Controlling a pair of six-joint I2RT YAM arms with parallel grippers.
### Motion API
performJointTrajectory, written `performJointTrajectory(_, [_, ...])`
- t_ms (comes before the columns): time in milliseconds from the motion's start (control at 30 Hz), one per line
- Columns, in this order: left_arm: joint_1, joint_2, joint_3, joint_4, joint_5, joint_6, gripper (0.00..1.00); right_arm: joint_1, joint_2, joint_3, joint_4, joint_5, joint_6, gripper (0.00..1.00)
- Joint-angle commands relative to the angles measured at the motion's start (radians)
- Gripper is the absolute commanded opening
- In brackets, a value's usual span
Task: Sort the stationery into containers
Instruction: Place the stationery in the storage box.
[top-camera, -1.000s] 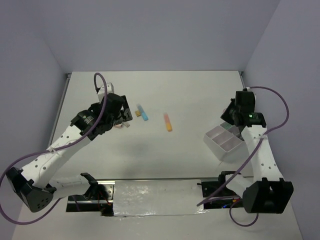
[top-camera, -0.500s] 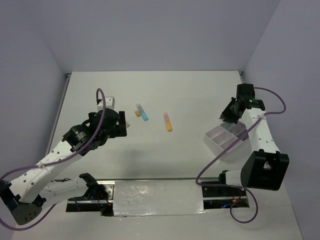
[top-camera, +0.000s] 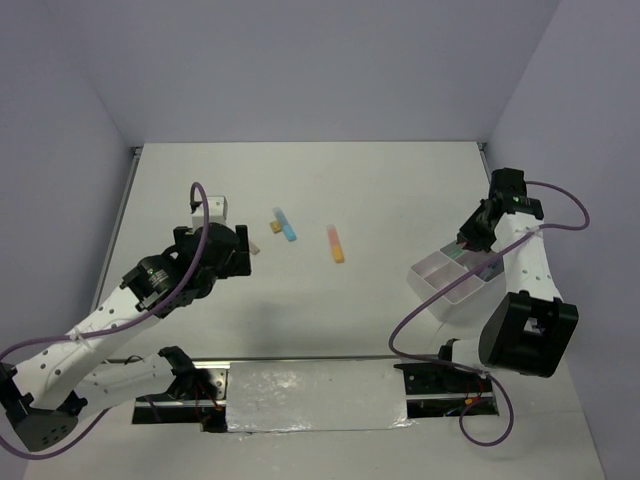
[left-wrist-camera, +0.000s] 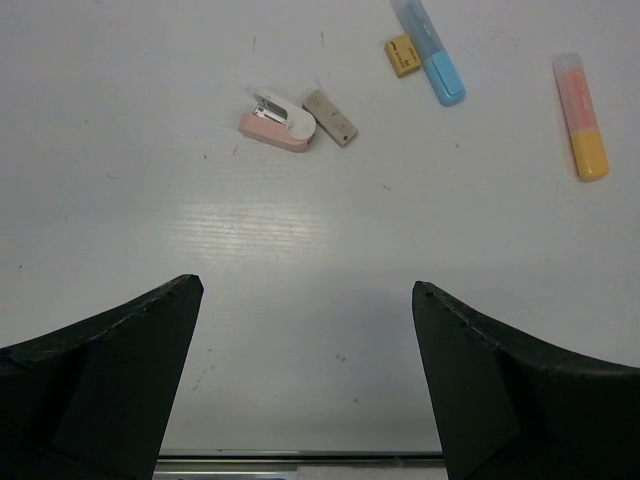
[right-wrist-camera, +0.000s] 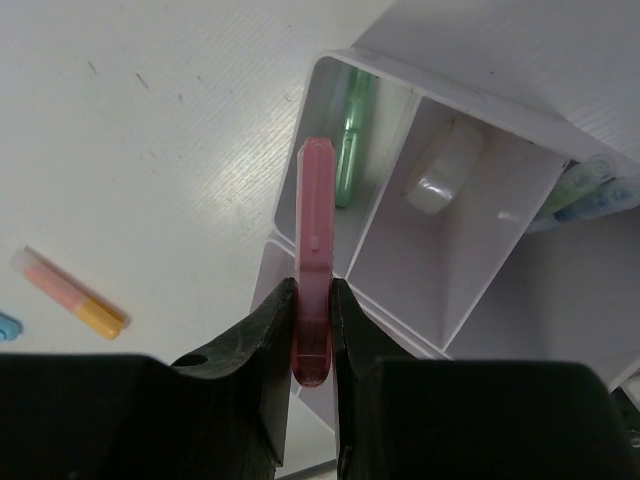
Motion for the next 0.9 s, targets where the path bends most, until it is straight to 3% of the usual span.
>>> performJointTrajectory(0, [-0.005,-0.023,-0.006,0.002,-0.032,-0.007,0.99,-0.019,0.019,0.043,-0.013,0.009,-0.026,0.00])
performJointTrajectory(667, [-0.018,-0.019,-0.009,0.005,-0.032,0.002,0.99,-0.022,0.039,-0.037,0.046,0.005,-0.026,0.15])
performJointTrajectory(867, [-0.024,-0.014,-0.010,0.006,-0.032,0.004,0.99,-0.022,0.028,-0.043,0.053,0.003,-0.030,0.34])
